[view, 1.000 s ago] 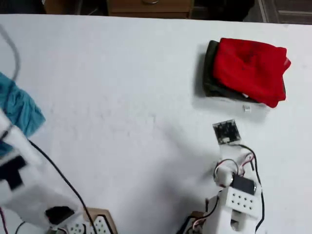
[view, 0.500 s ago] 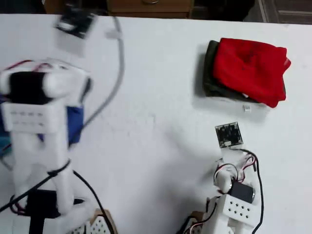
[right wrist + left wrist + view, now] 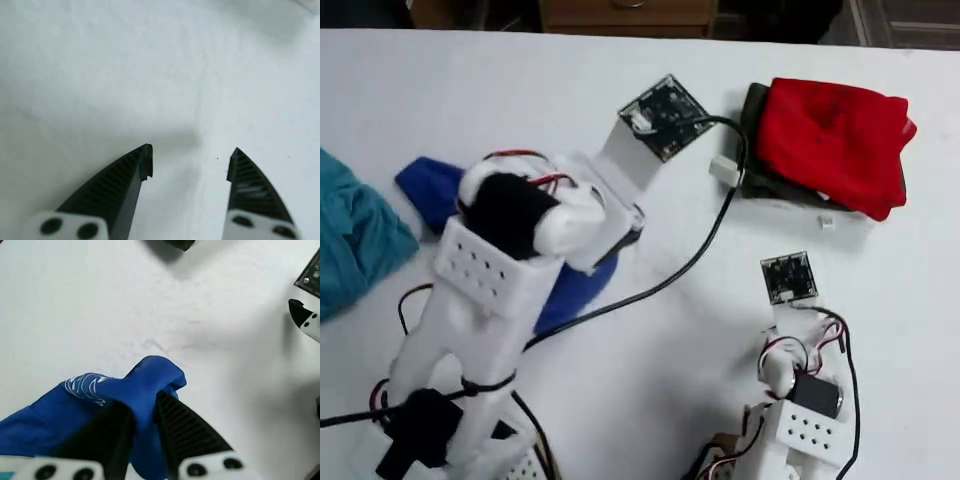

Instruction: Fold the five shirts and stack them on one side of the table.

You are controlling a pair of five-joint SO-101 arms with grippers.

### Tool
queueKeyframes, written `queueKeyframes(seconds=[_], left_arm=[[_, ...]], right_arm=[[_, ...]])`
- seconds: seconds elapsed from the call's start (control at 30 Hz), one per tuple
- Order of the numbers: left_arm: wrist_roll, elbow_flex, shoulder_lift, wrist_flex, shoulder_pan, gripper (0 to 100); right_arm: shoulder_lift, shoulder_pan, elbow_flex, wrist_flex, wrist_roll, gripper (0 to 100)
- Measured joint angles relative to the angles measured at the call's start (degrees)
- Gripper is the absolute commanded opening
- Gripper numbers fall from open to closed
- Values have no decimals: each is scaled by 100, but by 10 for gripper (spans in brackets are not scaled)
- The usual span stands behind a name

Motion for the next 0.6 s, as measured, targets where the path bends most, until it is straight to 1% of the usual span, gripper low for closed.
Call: queueKeyframes(seconds=[0.17,0.23,0.33,0.5,0.6], left_arm=[[-9,1187,0,0,-62,150],[-9,1679,0,0,-299,156],[-220,1969,0,-18,-853,150],[-554,2075,0,-18,-2084,151],[-897,2514,0,0,-2708,151]], right_arm=[[0,0,0,0,0,241],[0,0,0,0,0,241],[0,0,0,0,0,241],[0,0,0,0,0,241],[0,0,0,0,0,241]])
